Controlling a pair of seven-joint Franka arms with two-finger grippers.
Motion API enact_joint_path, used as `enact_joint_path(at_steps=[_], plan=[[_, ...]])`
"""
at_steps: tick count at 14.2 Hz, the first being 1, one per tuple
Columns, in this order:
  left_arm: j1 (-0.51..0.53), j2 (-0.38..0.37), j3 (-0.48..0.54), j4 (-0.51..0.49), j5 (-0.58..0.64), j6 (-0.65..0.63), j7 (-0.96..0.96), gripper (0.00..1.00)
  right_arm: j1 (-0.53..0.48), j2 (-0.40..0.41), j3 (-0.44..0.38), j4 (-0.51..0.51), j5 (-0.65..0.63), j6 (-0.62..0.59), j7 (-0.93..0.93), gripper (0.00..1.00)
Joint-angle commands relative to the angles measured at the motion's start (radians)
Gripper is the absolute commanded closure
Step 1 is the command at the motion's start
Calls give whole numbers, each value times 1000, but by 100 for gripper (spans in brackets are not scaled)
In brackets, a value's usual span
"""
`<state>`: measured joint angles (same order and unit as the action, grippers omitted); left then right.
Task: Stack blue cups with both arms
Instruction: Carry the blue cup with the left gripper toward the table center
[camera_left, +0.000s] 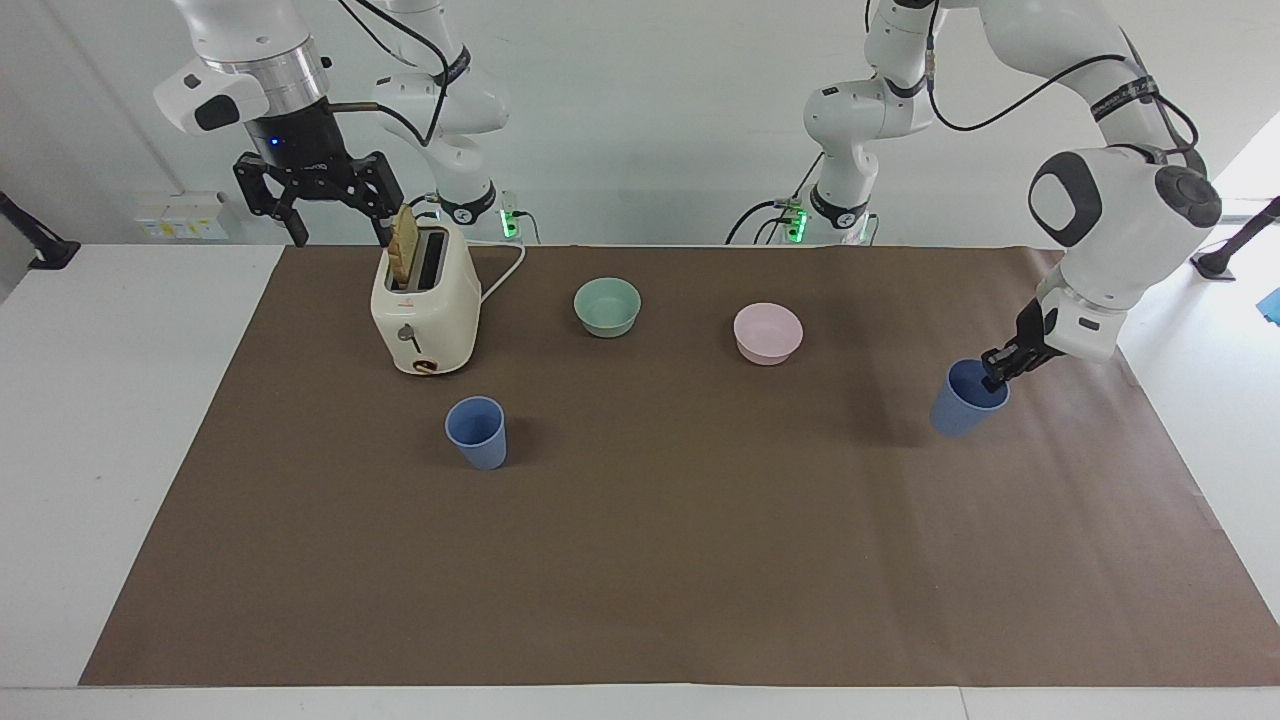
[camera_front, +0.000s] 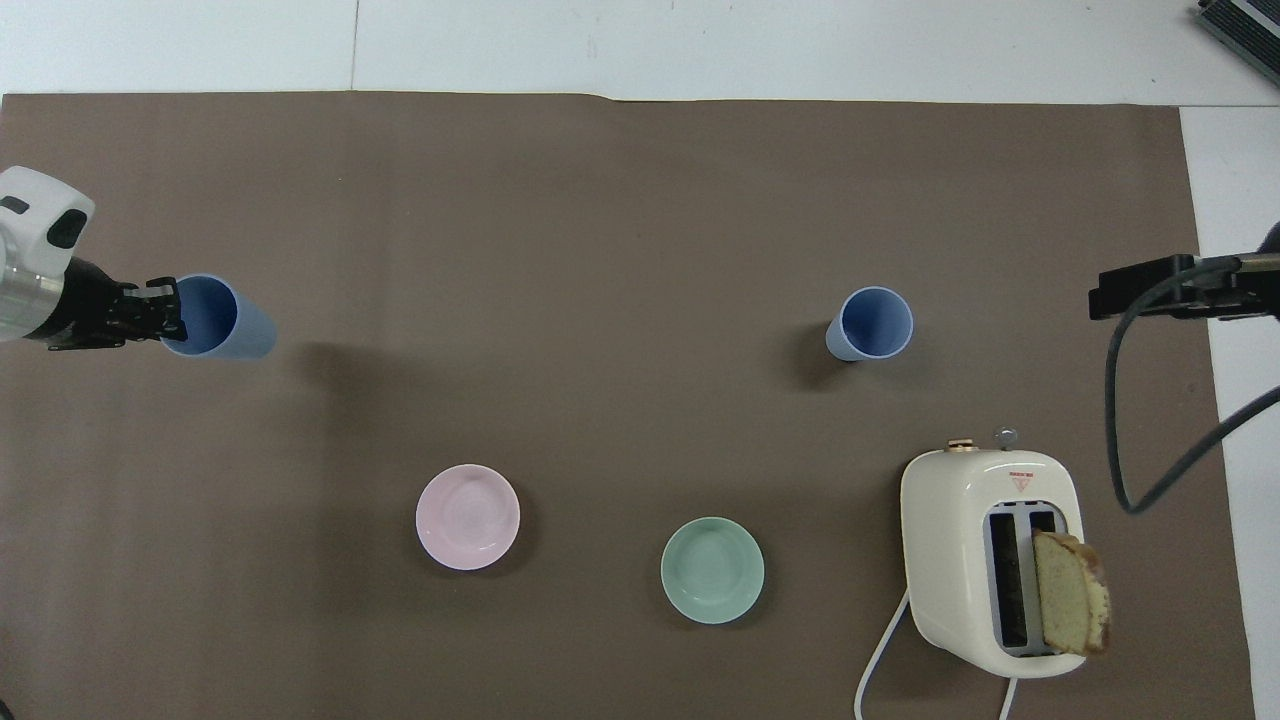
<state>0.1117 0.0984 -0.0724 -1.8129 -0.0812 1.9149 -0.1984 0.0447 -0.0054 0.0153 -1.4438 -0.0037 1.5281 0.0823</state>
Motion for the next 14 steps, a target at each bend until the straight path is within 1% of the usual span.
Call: enact_joint_path(at_steps=[1,3,4,6,8,11,14], plan=[[-17,-5,-70,38,-11,-40,-122,100,-17,-22,5,-24,24,-6,-21,0],[-62,-2,-113,47,-8,-27,-250,100,-17,-22,5,-24,24,-6,-21,0],[-113,4,-115,62,-8,-16,-315,100,-17,-22,5,-24,24,-6,-21,0],[-199,4,-116,55,-9,36,-412,100,-17,-24,5,-24,24,-6,-21,0],[-286,20,-116,52,-9,87,-511,100,-17,-22,5,-24,24,-6,-21,0],[-426,121,-113,49,5,188,-645,100,-17,-22,5,-24,24,-6,-21,0],[-469,184,-115,35,6,260,-645,100,-17,-22,5,-24,24,-6,-21,0]])
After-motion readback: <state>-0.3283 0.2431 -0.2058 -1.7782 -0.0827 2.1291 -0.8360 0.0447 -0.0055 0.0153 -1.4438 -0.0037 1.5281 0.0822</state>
